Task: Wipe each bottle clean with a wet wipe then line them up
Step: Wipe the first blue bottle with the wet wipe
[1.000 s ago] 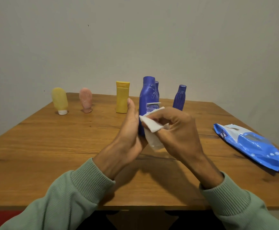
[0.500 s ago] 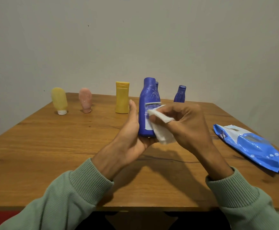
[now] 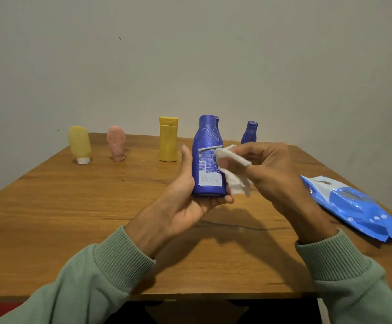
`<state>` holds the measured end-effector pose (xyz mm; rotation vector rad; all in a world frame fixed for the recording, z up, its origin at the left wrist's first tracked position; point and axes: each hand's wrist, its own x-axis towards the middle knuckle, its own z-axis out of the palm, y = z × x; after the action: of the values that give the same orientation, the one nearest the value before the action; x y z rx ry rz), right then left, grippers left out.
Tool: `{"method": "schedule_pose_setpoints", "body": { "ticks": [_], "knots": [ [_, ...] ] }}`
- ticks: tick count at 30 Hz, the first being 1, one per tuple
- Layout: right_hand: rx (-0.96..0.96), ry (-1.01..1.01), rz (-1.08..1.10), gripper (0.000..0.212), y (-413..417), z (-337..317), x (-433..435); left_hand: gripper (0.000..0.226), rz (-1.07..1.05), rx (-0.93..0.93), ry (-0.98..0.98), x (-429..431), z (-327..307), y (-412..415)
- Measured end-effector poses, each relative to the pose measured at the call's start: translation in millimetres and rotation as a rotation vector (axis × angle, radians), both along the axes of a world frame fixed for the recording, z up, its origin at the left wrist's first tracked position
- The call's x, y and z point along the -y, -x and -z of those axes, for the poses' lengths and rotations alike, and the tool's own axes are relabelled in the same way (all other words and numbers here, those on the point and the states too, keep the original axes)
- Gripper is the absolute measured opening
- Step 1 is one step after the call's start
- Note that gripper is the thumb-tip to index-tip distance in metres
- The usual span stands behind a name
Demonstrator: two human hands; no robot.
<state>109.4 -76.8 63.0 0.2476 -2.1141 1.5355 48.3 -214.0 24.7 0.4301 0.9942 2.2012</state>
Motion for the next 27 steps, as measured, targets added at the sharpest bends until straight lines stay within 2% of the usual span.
{"method": "schedule_pose_setpoints", "body": {
  "ticks": [3,5,8,11,16,21,27],
  "knots": [
    [-0.030,0.143,0.084,0.018,2.8,2.4,0.6,0.079,0.015,-0.003,0.006,-2.3,0.4,-1.2],
    [0.024,0.168,0.076,0.019,3.6,3.1,-1.2,0.081,0.022,-0.009,-0.006,-2.3,0.2,-0.8],
    [0.134,0.093,-0.011,0.017,1.7,0.1,-5.7,0.080,0.026,-0.034,-0.012,-0.6,-0.5,-0.2],
    [0.138,-0.012,-0.054,0.013,-3.9,-2.5,-5.7,0.075,-0.003,-0.062,0.022,0.0,-0.7,-3.3],
    [0.005,-0.197,0.086,0.016,-1.4,3.4,8.5,0.063,-0.134,-0.195,0.199,-4.3,-0.5,-6.6],
    [-0.169,-0.301,0.255,0.029,6.2,9.4,20.4,0.067,-0.180,-0.345,0.345,-5.6,5.7,-12.7],
    [-0.338,-0.391,0.421,0.025,17.6,1.1,24.6,0.082,-0.182,-0.462,0.419,-5.7,7.8,-14.4]
  ]
}}
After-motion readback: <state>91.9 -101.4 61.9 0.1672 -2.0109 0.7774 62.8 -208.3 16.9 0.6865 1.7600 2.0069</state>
